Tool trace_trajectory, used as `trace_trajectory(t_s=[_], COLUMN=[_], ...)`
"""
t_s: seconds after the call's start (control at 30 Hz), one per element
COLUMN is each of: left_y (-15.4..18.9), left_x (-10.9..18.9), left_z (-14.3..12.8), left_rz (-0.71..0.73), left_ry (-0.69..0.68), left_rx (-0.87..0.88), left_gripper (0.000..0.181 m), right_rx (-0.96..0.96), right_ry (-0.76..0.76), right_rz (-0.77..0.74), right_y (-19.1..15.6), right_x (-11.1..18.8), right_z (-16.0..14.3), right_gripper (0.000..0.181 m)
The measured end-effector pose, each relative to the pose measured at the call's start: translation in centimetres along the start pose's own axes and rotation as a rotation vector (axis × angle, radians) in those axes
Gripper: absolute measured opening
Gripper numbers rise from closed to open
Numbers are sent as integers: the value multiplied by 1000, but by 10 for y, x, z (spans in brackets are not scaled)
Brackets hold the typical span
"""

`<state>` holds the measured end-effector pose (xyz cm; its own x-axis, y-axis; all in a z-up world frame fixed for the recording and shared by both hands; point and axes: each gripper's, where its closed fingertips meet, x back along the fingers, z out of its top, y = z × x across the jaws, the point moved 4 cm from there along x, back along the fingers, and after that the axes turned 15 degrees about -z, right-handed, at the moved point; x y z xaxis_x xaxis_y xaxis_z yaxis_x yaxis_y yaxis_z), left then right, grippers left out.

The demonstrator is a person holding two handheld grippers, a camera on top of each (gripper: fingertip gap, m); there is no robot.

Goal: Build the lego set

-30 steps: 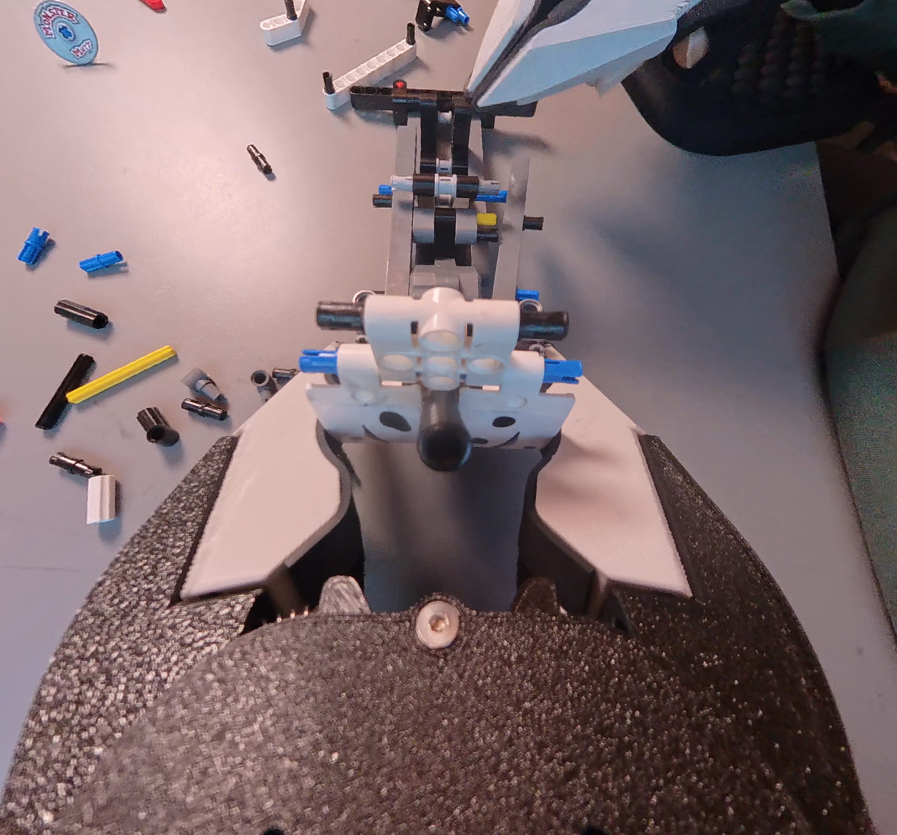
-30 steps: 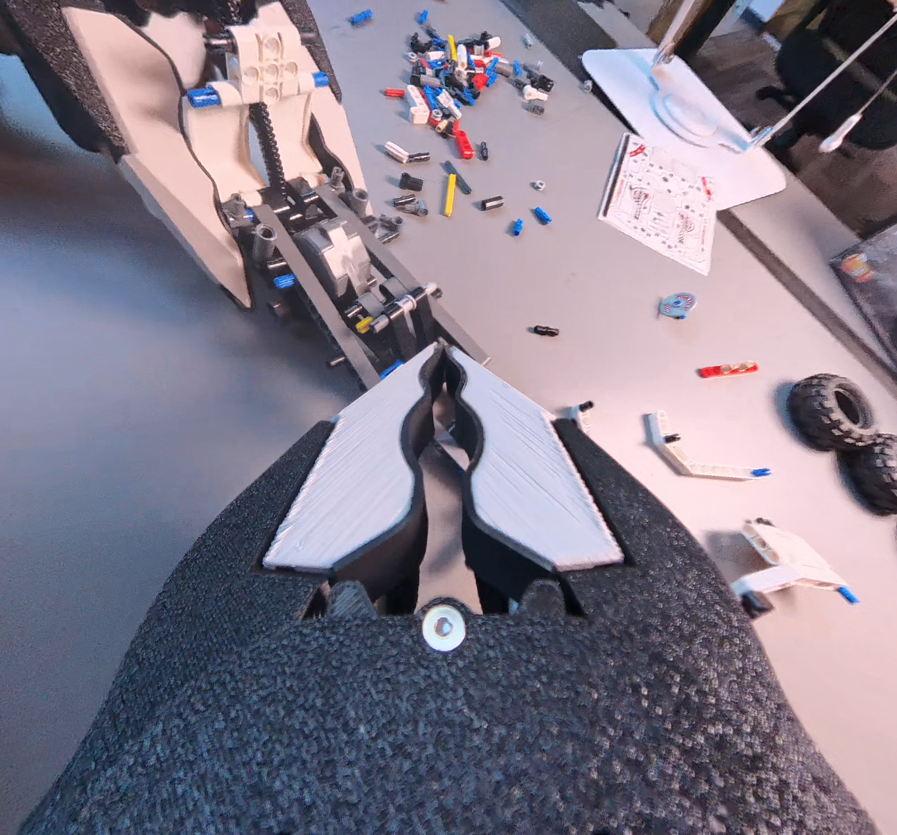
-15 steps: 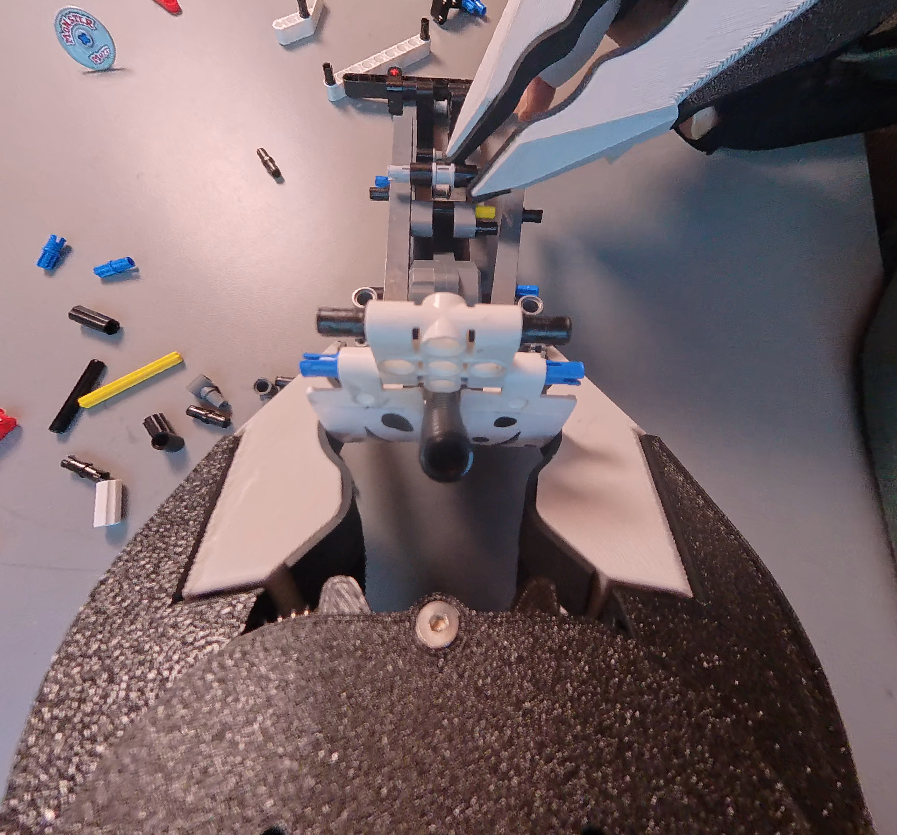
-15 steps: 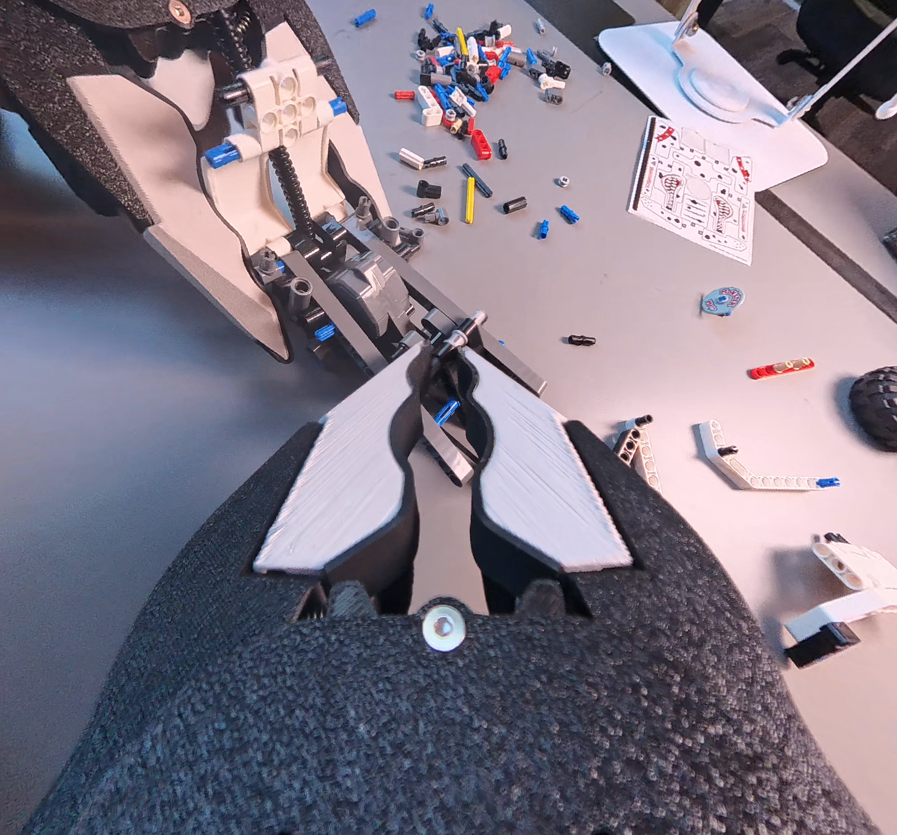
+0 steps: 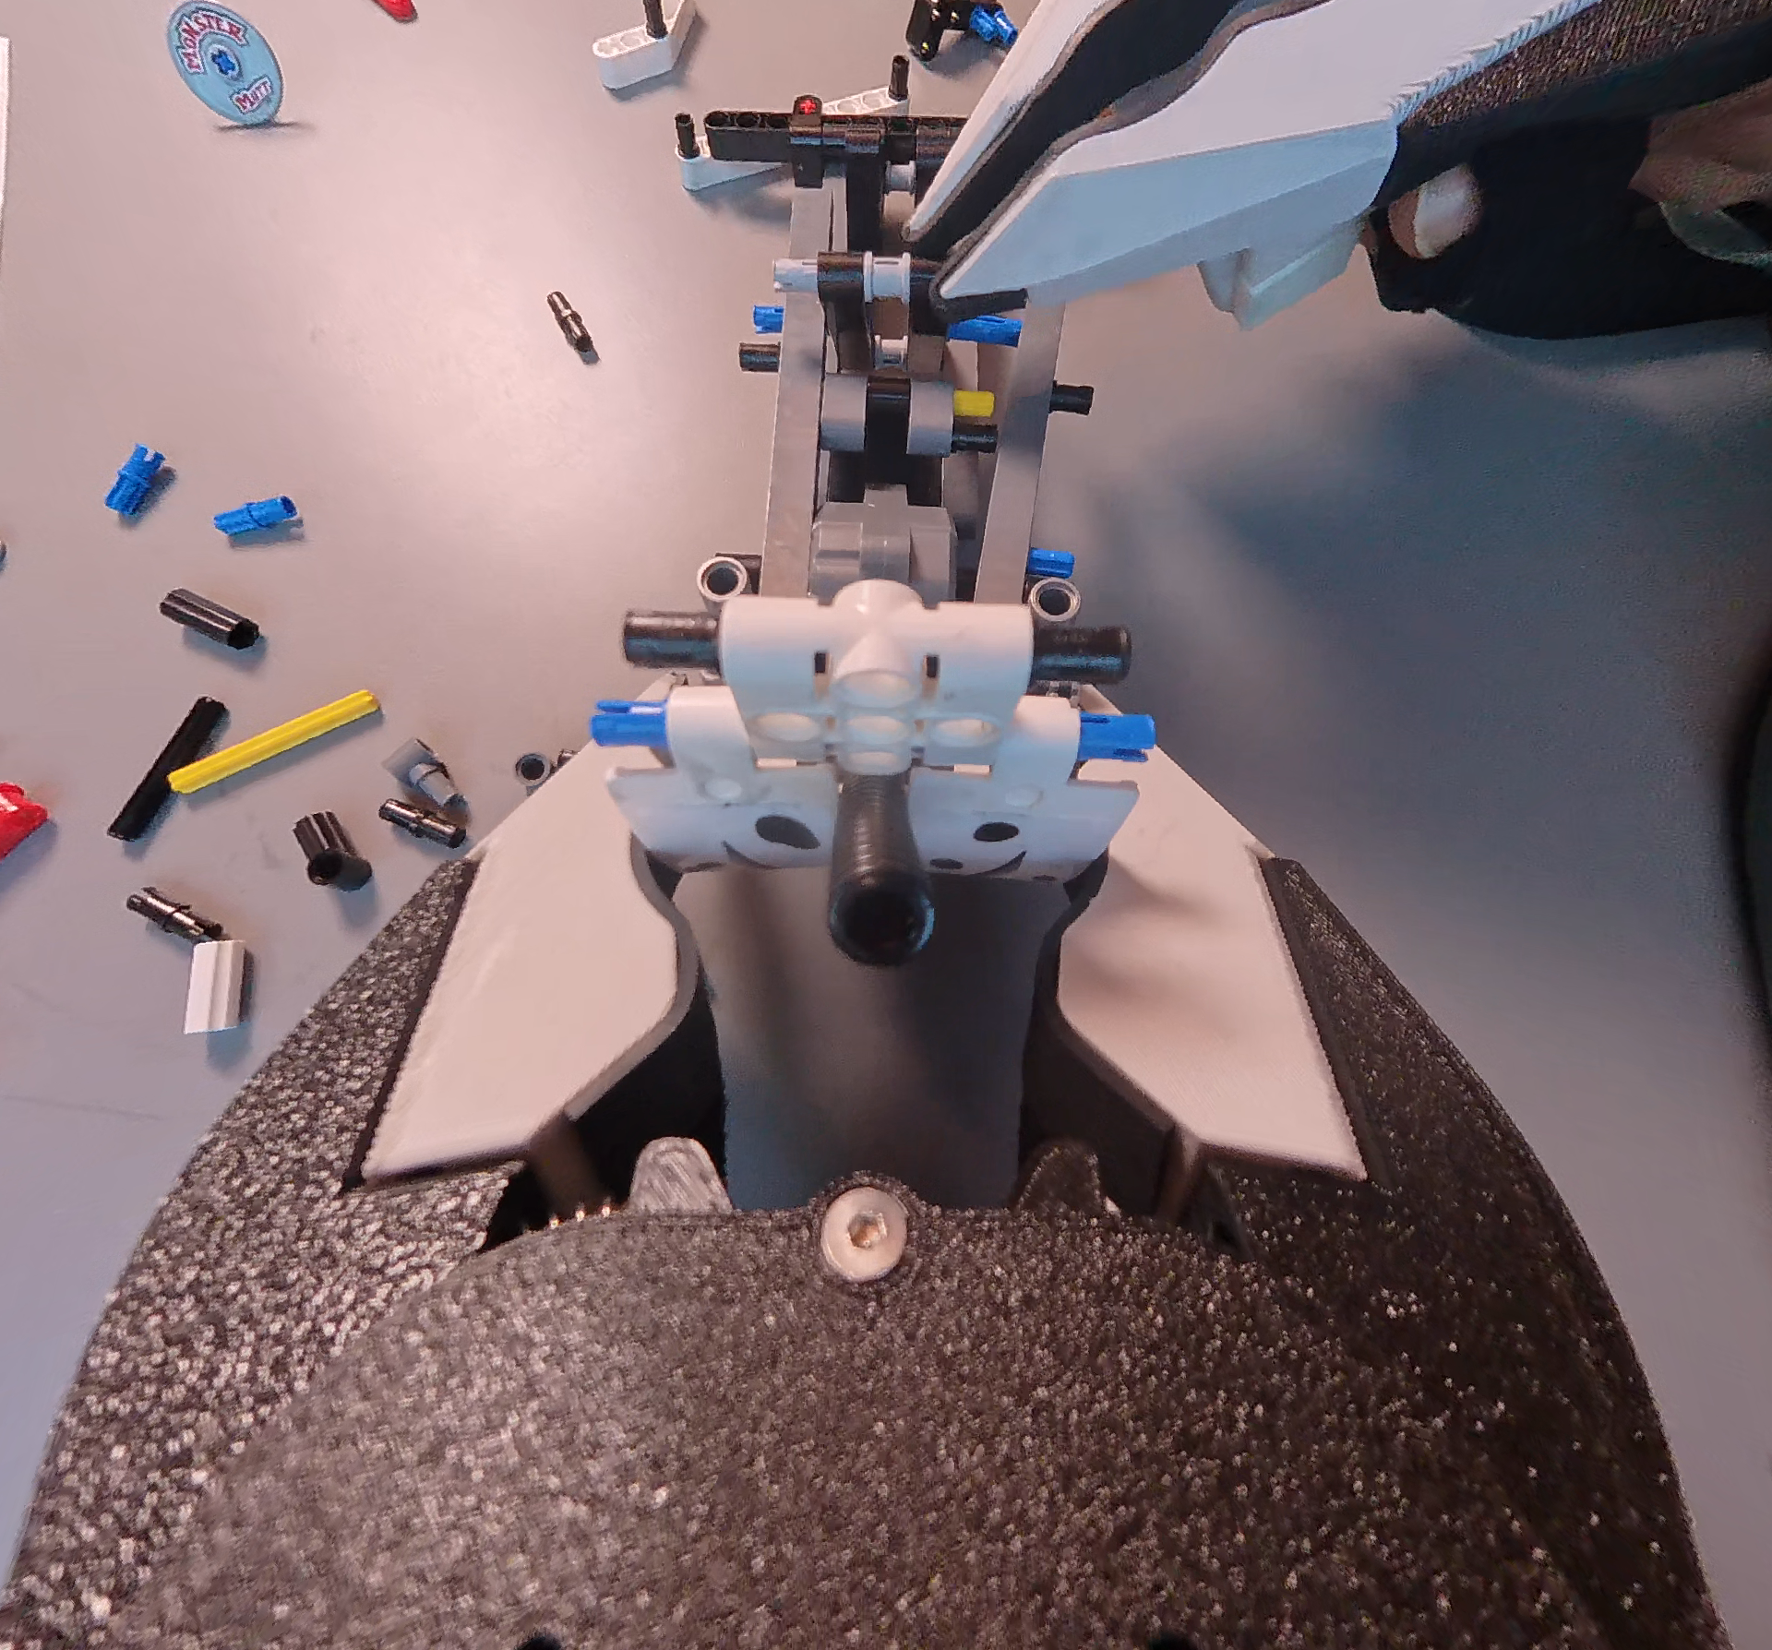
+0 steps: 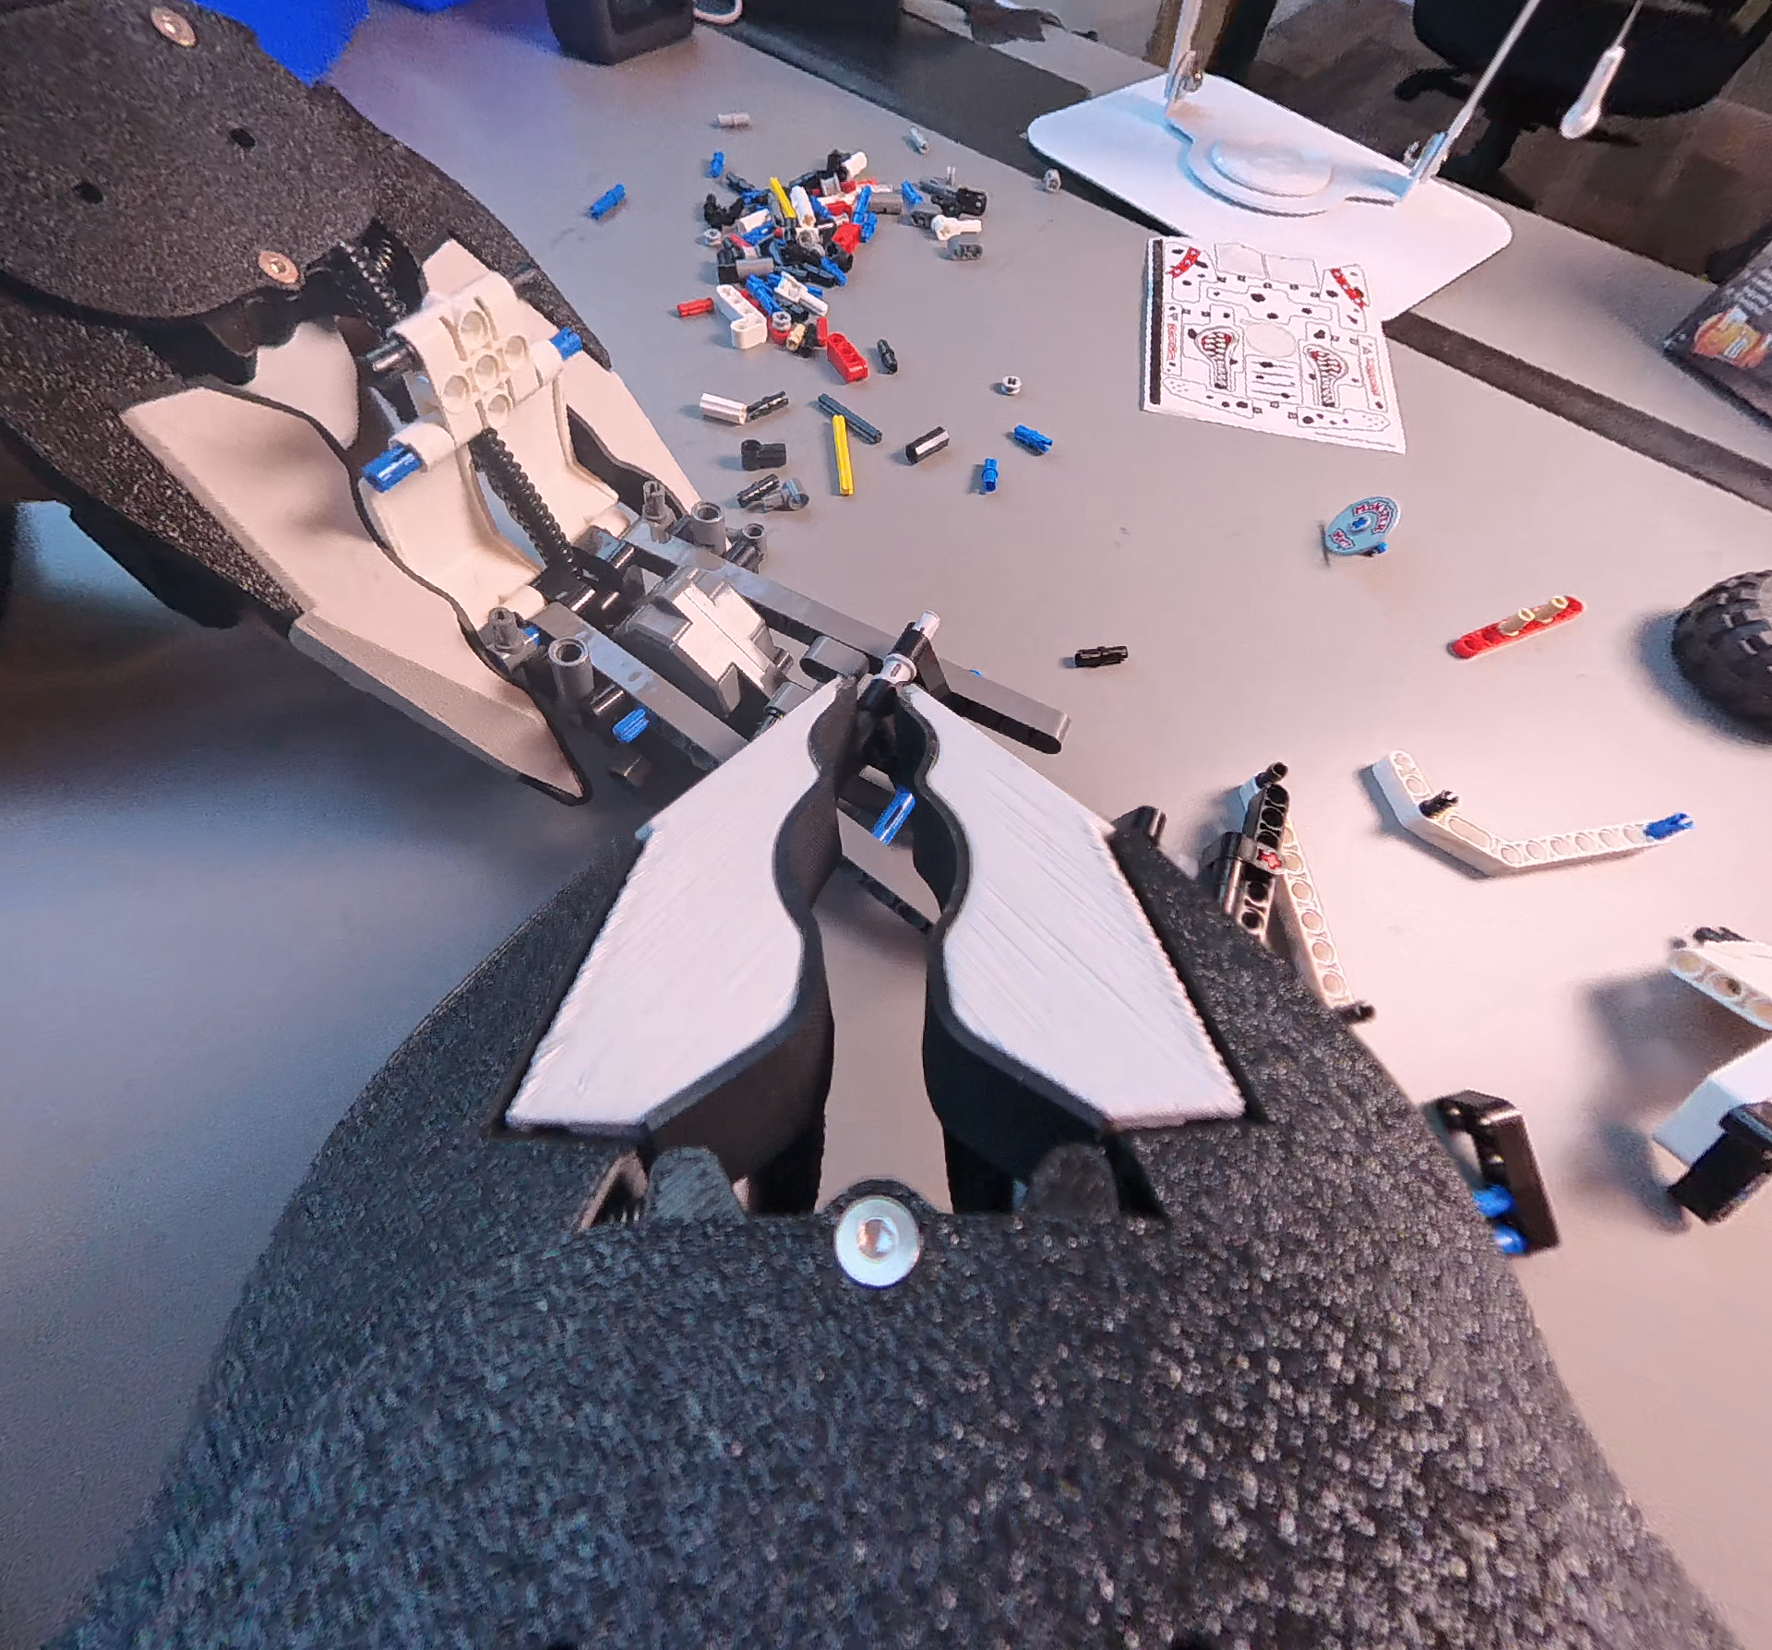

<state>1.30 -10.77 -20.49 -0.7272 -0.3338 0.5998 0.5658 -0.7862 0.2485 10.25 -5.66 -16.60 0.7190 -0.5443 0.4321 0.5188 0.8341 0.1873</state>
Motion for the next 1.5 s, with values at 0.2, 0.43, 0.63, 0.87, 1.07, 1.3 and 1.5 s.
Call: trace_trajectory(t_s=[0.2,0.43,0.63,0.87,1.07,1.3,1.5], left_y=[2,6,5,-16,-35,-13,-27], left_x=[-1,-1,5,16,53,48,31], left_z=[0,-1,-5,-6,-5,0,5], left_rz=[11,-16,-121,-208,-10,29,31], left_ry=[-9,-8,-63,-120,87,280,249], left_rx=[-24,-74,-148,-215,1,274,275], left_gripper=[76,78,78,82,83,69,60], right_rx=[-40,65,460,512,343,288,365], right_ry=[-3,2,-57,-188,-224,-201,-176], right_rz=[16,156,329,591,371,178,237], right_y=[-3,1,34,18,21,-5,-29], right_x=[1,19,12,-20,-14,3,18], right_z=[-5,2,2,-15,-19,-23,-26], right_gripper=[7,28,20,8,7,9,17])
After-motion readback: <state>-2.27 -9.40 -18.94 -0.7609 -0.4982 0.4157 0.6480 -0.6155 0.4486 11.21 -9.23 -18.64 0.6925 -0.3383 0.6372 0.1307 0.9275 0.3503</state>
